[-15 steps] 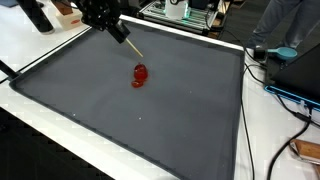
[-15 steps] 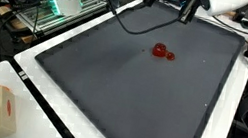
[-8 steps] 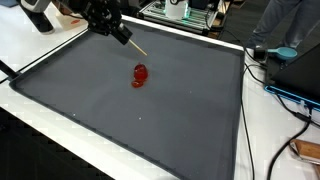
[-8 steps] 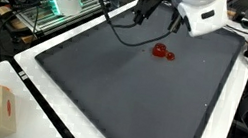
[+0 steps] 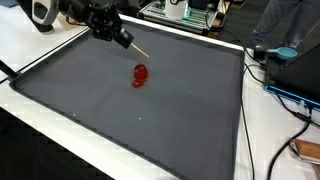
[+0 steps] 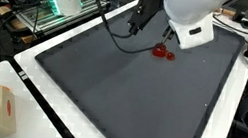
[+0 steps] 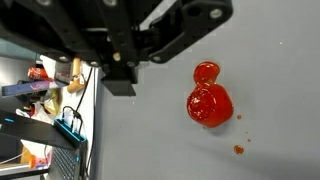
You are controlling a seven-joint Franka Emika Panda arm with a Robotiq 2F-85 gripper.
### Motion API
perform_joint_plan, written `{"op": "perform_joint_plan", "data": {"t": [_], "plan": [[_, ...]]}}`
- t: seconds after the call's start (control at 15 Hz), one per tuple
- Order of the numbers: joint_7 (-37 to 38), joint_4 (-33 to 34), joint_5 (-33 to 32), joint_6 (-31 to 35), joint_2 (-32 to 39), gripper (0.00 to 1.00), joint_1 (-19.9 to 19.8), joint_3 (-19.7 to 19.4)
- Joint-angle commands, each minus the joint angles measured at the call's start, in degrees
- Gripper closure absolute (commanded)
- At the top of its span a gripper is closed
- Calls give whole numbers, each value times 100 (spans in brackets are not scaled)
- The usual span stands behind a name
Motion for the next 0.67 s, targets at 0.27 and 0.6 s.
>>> {"op": "perform_joint_plan", "data": {"t": [0.27,0.6], "plan": [[77,51,210,30,220,97,-32,-15],[184,37,178,140,273,97,-8,-39]]}}
